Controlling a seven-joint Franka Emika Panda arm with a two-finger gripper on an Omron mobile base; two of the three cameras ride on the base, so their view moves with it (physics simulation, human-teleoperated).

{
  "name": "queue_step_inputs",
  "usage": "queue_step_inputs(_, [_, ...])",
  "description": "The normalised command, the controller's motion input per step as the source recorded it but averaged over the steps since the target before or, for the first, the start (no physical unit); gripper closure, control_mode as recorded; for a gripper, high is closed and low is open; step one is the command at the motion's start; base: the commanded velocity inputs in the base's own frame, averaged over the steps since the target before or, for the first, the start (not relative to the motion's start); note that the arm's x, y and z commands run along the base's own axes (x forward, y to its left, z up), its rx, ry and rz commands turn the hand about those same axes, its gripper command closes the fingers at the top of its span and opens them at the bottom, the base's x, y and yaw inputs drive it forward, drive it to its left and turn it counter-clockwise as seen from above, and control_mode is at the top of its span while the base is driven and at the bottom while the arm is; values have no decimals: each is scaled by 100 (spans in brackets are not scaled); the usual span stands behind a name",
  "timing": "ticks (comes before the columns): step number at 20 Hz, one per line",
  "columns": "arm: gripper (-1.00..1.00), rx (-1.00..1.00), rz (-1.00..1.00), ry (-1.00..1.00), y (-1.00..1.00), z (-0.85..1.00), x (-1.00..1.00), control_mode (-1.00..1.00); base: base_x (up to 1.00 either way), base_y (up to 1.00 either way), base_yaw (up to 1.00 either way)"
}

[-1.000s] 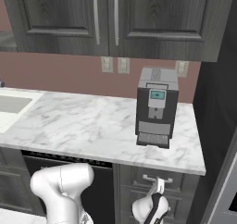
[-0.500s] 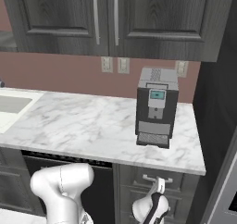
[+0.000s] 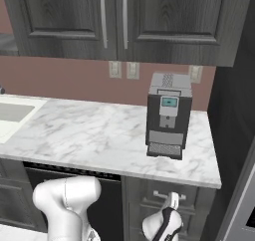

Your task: Take the pizza cutter from the drawer on the right and place it on the dining counter for cutting.

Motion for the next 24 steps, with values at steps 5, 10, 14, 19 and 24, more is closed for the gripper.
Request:
queue_step_inputs(5, [100, 0, 0, 7, -30, 0, -51, -100, 0, 0, 0])
queue_step_inputs(10, [100, 0, 0, 6, -37, 0, -65, -100, 0, 0, 0])
queue_step_inputs(14, [100, 0, 0, 9, -37, 0, -65, -100, 0, 0, 0])
queue_step_inputs(19, [100, 0, 0, 8, -38, 0, -67, -100, 0, 0, 0])
queue_step_inputs(24, [100, 0, 0, 9, -38, 0, -69, -100, 0, 0, 0])
